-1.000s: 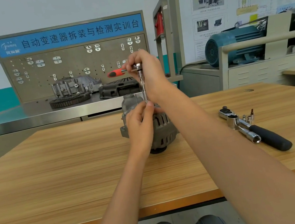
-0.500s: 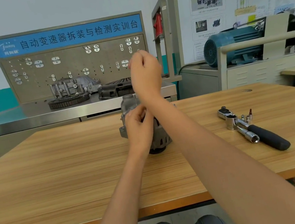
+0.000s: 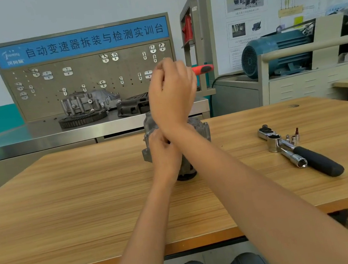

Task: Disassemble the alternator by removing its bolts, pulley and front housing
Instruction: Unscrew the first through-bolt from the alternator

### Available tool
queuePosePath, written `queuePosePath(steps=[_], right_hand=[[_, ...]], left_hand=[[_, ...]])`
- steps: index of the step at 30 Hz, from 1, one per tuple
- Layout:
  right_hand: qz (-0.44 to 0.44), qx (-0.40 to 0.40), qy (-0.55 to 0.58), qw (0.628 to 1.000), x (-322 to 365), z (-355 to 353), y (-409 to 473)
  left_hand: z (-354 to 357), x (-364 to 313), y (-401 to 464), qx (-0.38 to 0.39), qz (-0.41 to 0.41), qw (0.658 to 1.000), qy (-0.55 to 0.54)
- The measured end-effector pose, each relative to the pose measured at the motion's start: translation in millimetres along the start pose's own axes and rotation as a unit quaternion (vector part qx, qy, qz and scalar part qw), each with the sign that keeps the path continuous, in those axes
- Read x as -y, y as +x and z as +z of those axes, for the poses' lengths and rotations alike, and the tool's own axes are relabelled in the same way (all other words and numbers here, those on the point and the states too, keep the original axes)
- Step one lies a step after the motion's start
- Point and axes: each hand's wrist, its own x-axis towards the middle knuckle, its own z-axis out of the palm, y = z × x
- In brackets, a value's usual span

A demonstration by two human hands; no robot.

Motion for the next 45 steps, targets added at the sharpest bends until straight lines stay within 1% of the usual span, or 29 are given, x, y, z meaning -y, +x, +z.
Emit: queuePosePath(steps=[1, 2, 4, 5, 7, 8, 9, 10, 11, 13, 15, 16, 17, 18, 19, 21, 24, 26, 28, 30, 33, 34, 36, 37, 38, 40, 42, 43, 45], right_hand=[[0.012, 0.015, 0.02, 1.0, 0, 0, 3], [0.039, 0.05, 0.048, 0.997, 0, -1, 6], [0.131, 0.144, 0.13, 0.972, 3, -5, 16], [0.189, 0.187, 0.18, 0.947, 5, -7, 21], [0.29, 0.252, 0.289, 0.877, 5, -11, 30], [0.322, 0.267, 0.345, 0.84, 3, -12, 32], [0.339, 0.266, 0.385, 0.816, 1, -13, 34], [0.344, 0.256, 0.398, 0.811, 0, -14, 34], [0.336, 0.241, 0.388, 0.824, 0, -14, 32], [0.271, 0.199, 0.314, 0.888, 1, -12, 24], [0.126, 0.136, 0.173, 0.967, -1, -7, 11], [0.045, 0.091, 0.084, 0.991, -2, -5, 4], [-0.013, 0.044, 0.015, 0.999, -2, -3, 0], [-0.036, 0.014, -0.012, 0.999, -2, -1, -2], [-0.032, 0.012, -0.002, 0.999, -1, 0, -1], [0.028, 0.07, 0.081, 0.994, 4, 0, 6], [0.161, 0.175, 0.19, 0.952, 9, -3, 17], [0.228, 0.211, 0.238, 0.92, 6, -6, 24], [0.261, 0.235, 0.266, 0.898, 2, -9, 29], [0.254, 0.23, 0.273, 0.899, 1, -9, 28], [0.199, 0.182, 0.257, 0.928, 2, -6, 19], [0.163, 0.161, 0.225, 0.947, 2, -4, 15], [0.069, 0.103, 0.099, 0.987, 1, -2, 7], [0.026, 0.072, 0.03, 0.997, 1, 0, 5], [0.004, 0.05, -0.009, 0.999, 0, 1, 4], [0.02, 0.058, 0.004, 0.998, 2, 2, 7], [0.088, 0.103, 0.096, 0.986, 4, 1, 12], [0.129, 0.13, 0.142, 0.973, 5, 0, 15], [0.22, 0.175, 0.231, 0.931, 5, -6, 24]], left_hand=[[0, 0, 0, -0.003, 0.001, 1.0, -0.005], [1, -1, 0, -0.008, 0.001, 1.0, -0.011], [2, -2, 0, -0.016, 0.009, 1.0, -0.021], [2, -3, -1, -0.012, 0.019, 0.999, -0.024], [2, -2, -1, -0.003, 0.031, 0.999, -0.016], [1, -2, -1, -0.001, 0.033, 0.999, -0.009], [1, -2, -1, 0.0, 0.033, 0.999, -0.002], [0, -2, -1, 0.001, 0.033, 0.999, 0.002], [0, -2, -1, 0.004, 0.034, 0.999, 0.005], [0, -1, 0, 0.005, 0.034, 0.999, 0.009], [0, 0, 2, -0.008, 0.009, 1.0, 0.0], [-1, 1, 2, -0.011, -0.007, 1.0, -0.005], [-1, 1, 2, -0.011, -0.016, 1.0, -0.008], [-1, 0, 2, -0.009, -0.018, 1.0, -0.01], [-1, 0, 2, -0.009, -0.016, 1.0, -0.01], [-1, -3, 0, -0.013, -0.016, 1.0, -0.016], [0, -5, -1, -0.014, -0.004, 1.0, -0.026], [1, -5, -1, -0.004, 0.017, 1.0, -0.022], [1, -5, -1, -0.002, 0.027, 1.0, -0.013], [1, -5, -1, -0.005, 0.036, 0.999, -0.01], [1, -6, -2, -0.006, 0.032, 0.999, -0.009], [0, -5, -2, -0.01, 0.022, 1.0, -0.008], [-1, -2, 0, -0.011, 0.002, 1.0, -0.006], [-1, -1, 1, -0.01, -0.007, 1.0, -0.005], [-1, 0, 2, -0.01, -0.012, 1.0, -0.004], [0, 1, 2, -0.017, -0.016, 1.0, -0.006], [2, -2, 1, -0.028, -0.012, 0.999, -0.014], [2, -3, 0, -0.027, -0.004, 0.999, -0.017], [2, -4, -1, -0.012, 0.008, 1.0, -0.021]])
